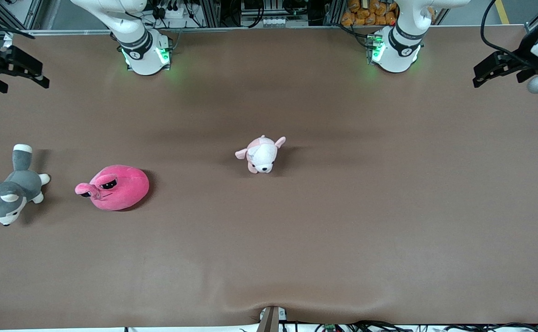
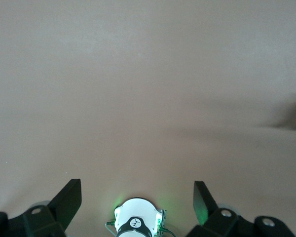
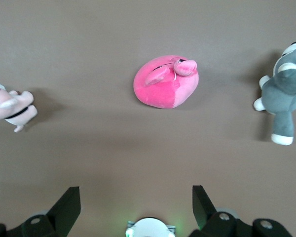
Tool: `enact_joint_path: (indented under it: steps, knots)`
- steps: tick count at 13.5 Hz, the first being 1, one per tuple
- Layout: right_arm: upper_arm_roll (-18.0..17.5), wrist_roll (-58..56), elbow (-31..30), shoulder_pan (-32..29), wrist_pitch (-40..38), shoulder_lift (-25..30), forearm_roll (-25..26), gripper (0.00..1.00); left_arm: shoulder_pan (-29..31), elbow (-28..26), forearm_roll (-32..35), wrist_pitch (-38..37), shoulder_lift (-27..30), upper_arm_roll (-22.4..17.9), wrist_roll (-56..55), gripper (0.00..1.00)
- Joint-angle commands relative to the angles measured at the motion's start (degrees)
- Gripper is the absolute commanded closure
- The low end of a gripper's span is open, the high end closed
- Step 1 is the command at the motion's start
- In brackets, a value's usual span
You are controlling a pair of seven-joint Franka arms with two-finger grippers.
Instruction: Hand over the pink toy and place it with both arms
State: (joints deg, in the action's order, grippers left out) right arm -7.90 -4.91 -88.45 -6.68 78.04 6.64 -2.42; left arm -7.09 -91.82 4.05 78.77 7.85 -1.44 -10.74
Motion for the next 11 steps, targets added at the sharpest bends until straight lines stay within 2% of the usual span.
enact_joint_path:
  steps: [1,6,11]
  knots:
    - [-0.28,0.34,-0.32,3.51,0.54,0.57,4.18,0.00,0.41,-0.74,0.87,1.03,1.55,0.21,0.98,0.00]
    - [0.16,0.16,2.14,2.55,0.10,-0.93,3.48,0.00,0.41,2.87,1.13,1.21,-0.82,0.13,1.07,0.00]
    - [0.16,0.16,2.05,2.64,0.19,-0.93,3.30,0.00,0.23,3.23,1.04,1.12,-1.17,0.21,0.98,0.00]
